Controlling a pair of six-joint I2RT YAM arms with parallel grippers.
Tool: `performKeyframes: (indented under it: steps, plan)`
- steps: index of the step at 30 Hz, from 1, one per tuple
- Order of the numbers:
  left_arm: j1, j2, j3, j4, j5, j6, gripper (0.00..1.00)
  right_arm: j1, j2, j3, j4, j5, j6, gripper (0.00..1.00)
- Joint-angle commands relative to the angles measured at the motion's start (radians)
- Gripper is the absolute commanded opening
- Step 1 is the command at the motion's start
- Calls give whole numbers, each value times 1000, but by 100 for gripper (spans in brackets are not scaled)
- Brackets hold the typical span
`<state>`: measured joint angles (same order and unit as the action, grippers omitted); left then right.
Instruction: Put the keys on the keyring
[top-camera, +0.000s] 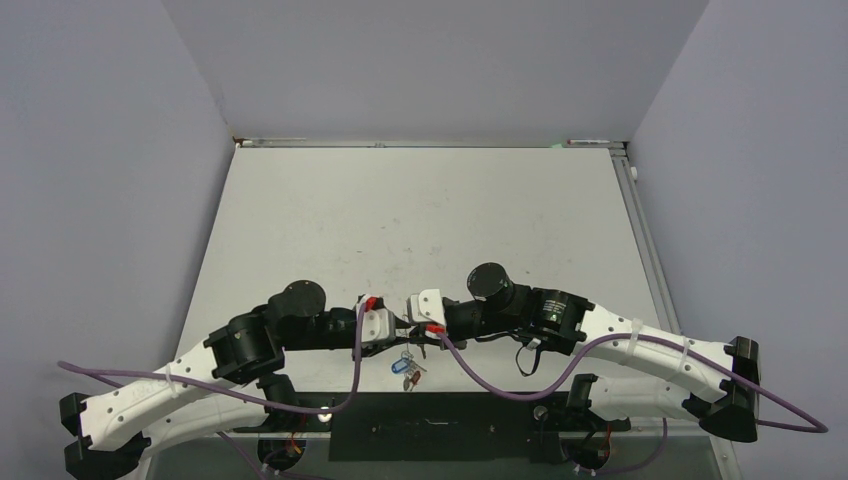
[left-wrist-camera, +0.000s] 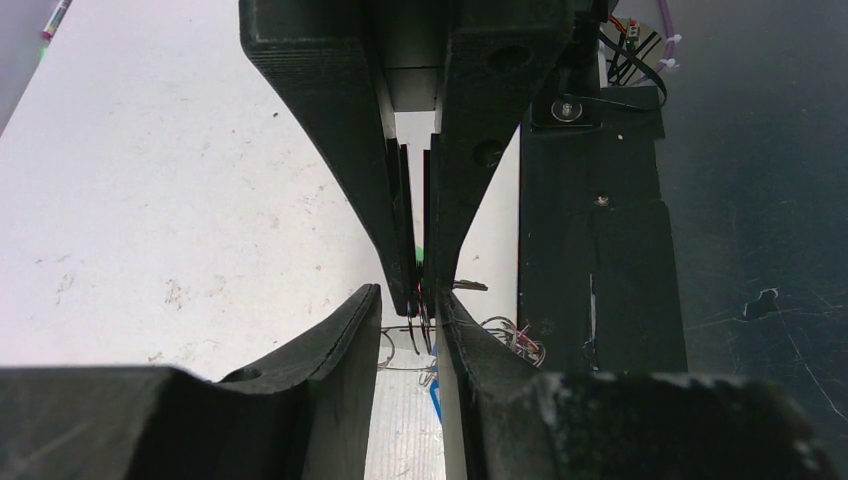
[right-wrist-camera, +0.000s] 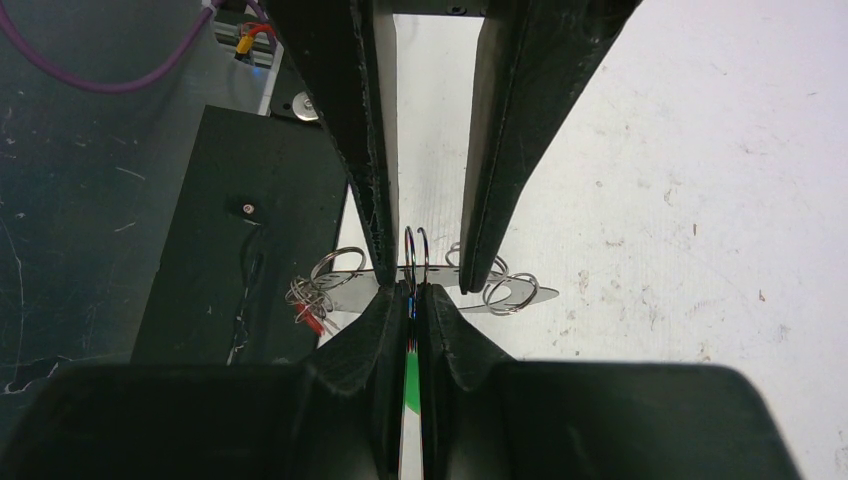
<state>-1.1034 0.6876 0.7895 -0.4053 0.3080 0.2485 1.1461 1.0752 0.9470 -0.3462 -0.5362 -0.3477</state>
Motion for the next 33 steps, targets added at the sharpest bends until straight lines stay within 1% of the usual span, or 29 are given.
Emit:
performKeyframes:
  steps: [1, 6, 15, 18, 22, 25, 30, 33]
  plan:
    - [0, 3, -5, 58, 4, -6, 23, -2, -36, 14, 73, -12, 6, 5]
    - [0, 7, -8, 58, 2, -3, 23, -2, -41, 11, 80, -10, 6, 5]
    - [0, 12, -10, 68, 8, -7, 16, -2, -40, 8, 83, -11, 7, 5]
    - [0, 8, -11, 76, 10, -12, 16, -2, -37, 9, 83, -12, 5, 5]
    - [0, -2, -10, 83, 4, -18, 22, -3, -37, 9, 83, -10, 5, 5]
    - [0, -10, -15, 92, -4, -20, 22, -2, -38, 8, 82, -11, 6, 5]
    - [0, -8, -19, 96, 0, -23, 17, -2, -41, 7, 83, -10, 6, 5]
    - [0, -6, -18, 94, -1, -22, 16, -2, -43, 7, 84, -11, 7, 5]
